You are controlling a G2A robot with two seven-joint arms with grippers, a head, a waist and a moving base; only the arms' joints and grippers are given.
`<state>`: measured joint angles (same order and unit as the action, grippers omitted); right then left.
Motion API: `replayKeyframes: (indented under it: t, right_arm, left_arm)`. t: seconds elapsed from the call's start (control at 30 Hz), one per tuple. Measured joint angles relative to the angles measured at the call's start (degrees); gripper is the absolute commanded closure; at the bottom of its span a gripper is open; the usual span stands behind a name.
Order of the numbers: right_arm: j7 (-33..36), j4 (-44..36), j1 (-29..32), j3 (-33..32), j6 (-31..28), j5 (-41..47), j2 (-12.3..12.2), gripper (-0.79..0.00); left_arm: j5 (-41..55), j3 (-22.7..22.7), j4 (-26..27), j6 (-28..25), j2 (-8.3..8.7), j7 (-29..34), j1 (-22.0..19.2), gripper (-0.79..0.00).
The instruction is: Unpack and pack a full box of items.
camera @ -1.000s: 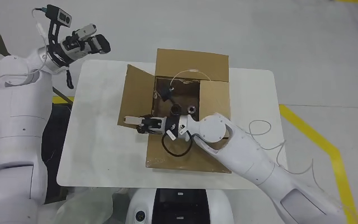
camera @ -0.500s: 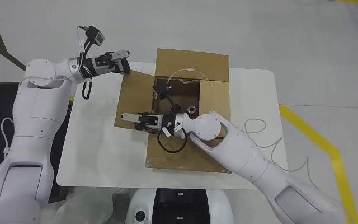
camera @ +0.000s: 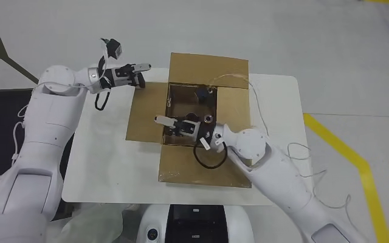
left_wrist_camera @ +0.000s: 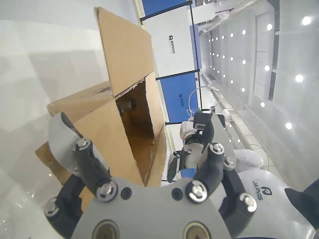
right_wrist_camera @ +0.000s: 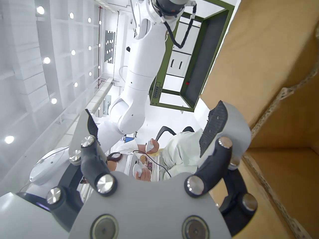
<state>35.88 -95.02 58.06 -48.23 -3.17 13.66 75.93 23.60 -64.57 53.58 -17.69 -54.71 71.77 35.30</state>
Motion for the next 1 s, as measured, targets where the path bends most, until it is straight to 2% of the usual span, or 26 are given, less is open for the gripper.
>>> replayKeyframes:
  t: [0.33, 0.67, 0.87, 1.0]
  right_arm:
    - [2.68, -5.88, 8.09, -9.42, 0.22, -0.55, -2.52, -0.785]
    - [4.26, -6.74, 10.39, -12.59, -0.39, 0.75, -3.25, -0.785]
    - [5.10, -6.66, 10.81, -13.27, -0.59, 0.71, -3.48, -0.785]
    - [6.40, -7.19, 11.36, -14.08, -0.29, 0.00, -3.81, -0.785]
  left_arm:
    - [-3.46, 4.14, -0.68, 0.82, -1.30, -1.38, -0.32, -0.785]
    - [-5.96, 6.21, -1.03, 1.03, -2.11, -1.61, -1.77, -0.785]
    - [-4.49, 4.51, -0.12, 0.41, -1.79, -0.68, -2.48, -0.785]
    - [-2.50, 2.36, 2.38, 0.36, -1.27, 0.28, -2.64, -0.785]
